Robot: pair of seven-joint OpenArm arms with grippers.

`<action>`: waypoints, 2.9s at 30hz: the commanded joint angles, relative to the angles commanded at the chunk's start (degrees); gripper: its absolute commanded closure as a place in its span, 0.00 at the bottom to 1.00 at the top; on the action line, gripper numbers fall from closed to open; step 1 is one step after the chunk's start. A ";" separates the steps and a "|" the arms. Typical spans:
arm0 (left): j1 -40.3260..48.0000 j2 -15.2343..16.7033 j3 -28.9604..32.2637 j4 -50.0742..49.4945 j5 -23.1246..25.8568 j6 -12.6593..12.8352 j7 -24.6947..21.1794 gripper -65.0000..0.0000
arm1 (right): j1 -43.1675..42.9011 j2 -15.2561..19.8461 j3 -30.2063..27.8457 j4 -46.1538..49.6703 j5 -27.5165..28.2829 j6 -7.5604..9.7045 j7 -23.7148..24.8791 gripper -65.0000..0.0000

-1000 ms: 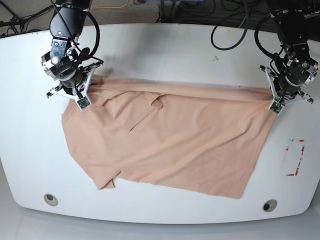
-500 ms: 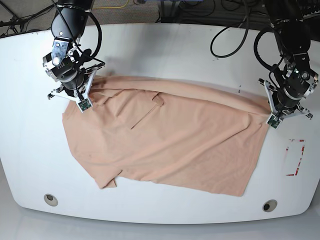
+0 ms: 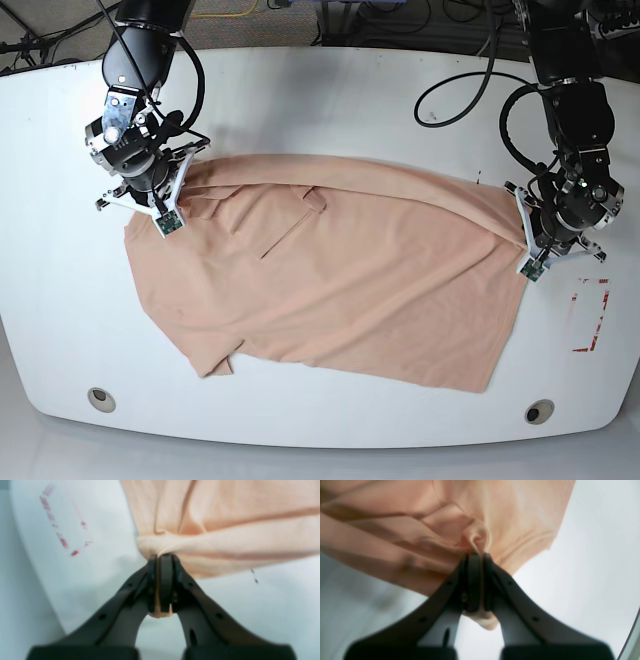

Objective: Fold the T-shirt properly
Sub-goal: 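Move the left gripper along the shirt edge toward the right gripper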

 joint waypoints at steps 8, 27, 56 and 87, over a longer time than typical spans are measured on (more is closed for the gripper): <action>-2.90 -0.18 0.09 -8.62 0.00 0.00 -7.21 1.00 | 2.29 0.35 2.11 -5.19 0.00 0.00 1.49 1.00; -5.98 -1.41 2.37 -16.26 0.09 0.00 -12.13 1.00 | 2.37 1.14 5.27 -6.59 0.09 0.00 4.22 1.00; -3.96 -1.49 -1.05 -5.89 -0.53 0.00 -7.38 0.18 | 4.75 -1.23 13.10 -0.18 0.62 0.00 1.14 0.10; 6.77 0.18 -2.20 -13.36 -0.09 0.00 -15.82 0.19 | -1.41 2.46 14.59 -10.11 4.92 0.00 4.48 0.17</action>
